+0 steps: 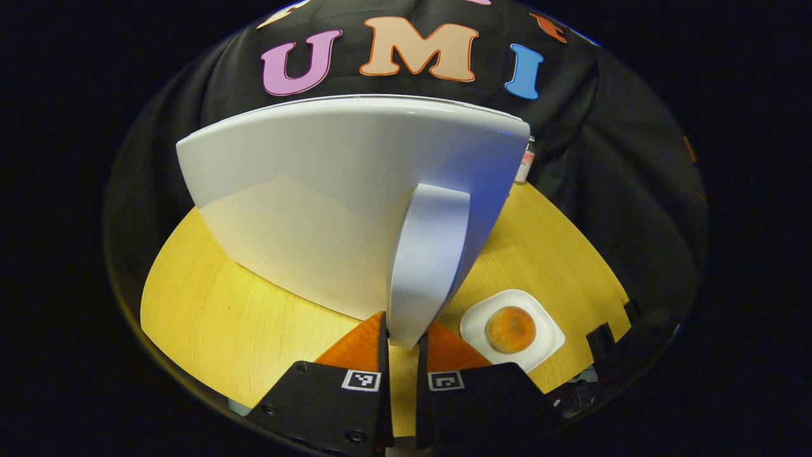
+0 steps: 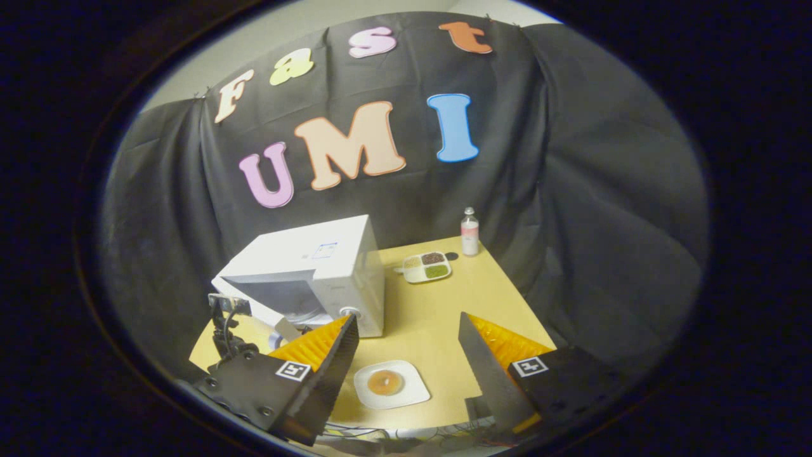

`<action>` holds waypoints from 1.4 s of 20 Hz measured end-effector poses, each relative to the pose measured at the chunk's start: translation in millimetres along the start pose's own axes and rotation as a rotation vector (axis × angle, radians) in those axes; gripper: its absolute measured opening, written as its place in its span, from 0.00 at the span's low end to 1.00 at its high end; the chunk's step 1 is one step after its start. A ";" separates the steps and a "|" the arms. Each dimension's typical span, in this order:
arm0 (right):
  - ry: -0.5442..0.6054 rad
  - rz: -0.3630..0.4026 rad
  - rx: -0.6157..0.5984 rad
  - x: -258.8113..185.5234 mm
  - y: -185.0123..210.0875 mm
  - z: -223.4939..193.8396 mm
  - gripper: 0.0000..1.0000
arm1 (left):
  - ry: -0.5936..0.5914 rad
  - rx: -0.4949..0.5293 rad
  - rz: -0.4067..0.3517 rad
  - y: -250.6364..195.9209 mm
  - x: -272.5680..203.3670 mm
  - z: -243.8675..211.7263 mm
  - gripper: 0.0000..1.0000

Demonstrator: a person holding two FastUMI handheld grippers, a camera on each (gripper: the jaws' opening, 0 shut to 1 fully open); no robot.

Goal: Open the microwave oven with the left hand, put the food in, and close the microwave oven.

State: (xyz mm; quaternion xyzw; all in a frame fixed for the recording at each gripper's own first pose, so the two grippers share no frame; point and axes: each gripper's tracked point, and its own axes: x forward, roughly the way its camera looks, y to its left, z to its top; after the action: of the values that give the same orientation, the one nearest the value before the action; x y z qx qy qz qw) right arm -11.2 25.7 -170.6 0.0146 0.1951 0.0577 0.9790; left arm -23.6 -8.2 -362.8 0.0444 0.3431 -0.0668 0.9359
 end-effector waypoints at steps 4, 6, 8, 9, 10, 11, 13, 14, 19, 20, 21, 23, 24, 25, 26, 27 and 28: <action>0.048 0.058 -0.027 8.4 23.0 -20.4 0.92 | 0.014 -0.072 0.004 14.3 -24.4 -18.6 0.20; 0.070 0.072 -0.055 14.1 30.9 -34.0 0.99 | 0.006 -0.131 -0.010 21.6 -35.6 -22.6 0.25; 0.113 0.082 -0.082 23.5 36.0 -55.0 0.92 | -0.006 -0.176 -0.003 31.5 -46.3 -24.7 0.26; 0.136 0.087 -0.090 26.4 38.5 -65.1 0.92 | -0.011 -0.179 0.016 39.6 -52.0 -25.5 0.39; 0.158 0.092 -0.094 29.0 40.3 -75.2 0.93 | -0.026 -0.181 0.033 47.7 -59.2 -25.3 0.55; 0.182 0.098 -0.096 31.7 42.7 -85.0 0.99 | -0.034 -0.188 0.040 54.0 -66.1 -23.7 0.65; 0.232 0.111 -0.102 41.1 47.2 -106.8 0.99 | -0.044 -0.205 0.042 61.9 -76.1 -27.4 0.81; 0.258 0.113 -0.107 45.1 47.4 -119.1 0.99 | -0.045 -0.214 0.045 66.9 -81.3 -30.0 0.85; 0.370 0.119 -0.111 64.4 48.9 -173.9 1.00 | -0.033 -0.229 0.105 98.1 -110.6 -48.5 0.89; 0.390 0.117 -0.115 70.2 48.1 -183.1 1.00 | -0.033 -0.233 0.121 106.6 -118.6 -52.2 0.89; 0.412 0.117 -0.120 75.0 47.2 -192.8 1.00 | -0.034 -0.238 0.140 114.4 -125.9 -54.8 0.89; 0.450 0.115 -0.124 83.0 45.9 -207.2 0.99 | -0.037 -0.254 0.185 134.7 -140.5 -60.4 0.89; 0.464 0.115 -0.125 85.8 46.2 -212.5 0.99 | -0.041 -0.267 0.207 144.2 -147.5 -62.6 0.89; 0.475 0.112 -0.128 89.5 46.4 -216.9 0.93 | -0.041 -0.281 0.227 153.7 -155.5 -66.5 0.89; 0.488 0.110 -0.133 93.9 47.1 -221.1 0.99 | -0.043 -0.296 0.251 164.7 -162.0 -70.2 0.88; 0.498 0.108 -0.138 99.2 48.6 -225.6 0.99 | -0.045 -0.312 0.276 174.6 -167.0 -73.7 0.88; 0.505 0.108 -0.144 105.0 50.3 -229.1 0.99 | -0.049 -0.329 0.299 184.8 -172.7 -77.7 0.88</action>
State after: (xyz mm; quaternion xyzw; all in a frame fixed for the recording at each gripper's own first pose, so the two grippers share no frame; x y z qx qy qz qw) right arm -8.2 89.4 -419.6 -0.0595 0.4273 0.1253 0.8934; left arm -174.7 200.6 -303.1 -0.0602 0.3163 0.1286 0.9380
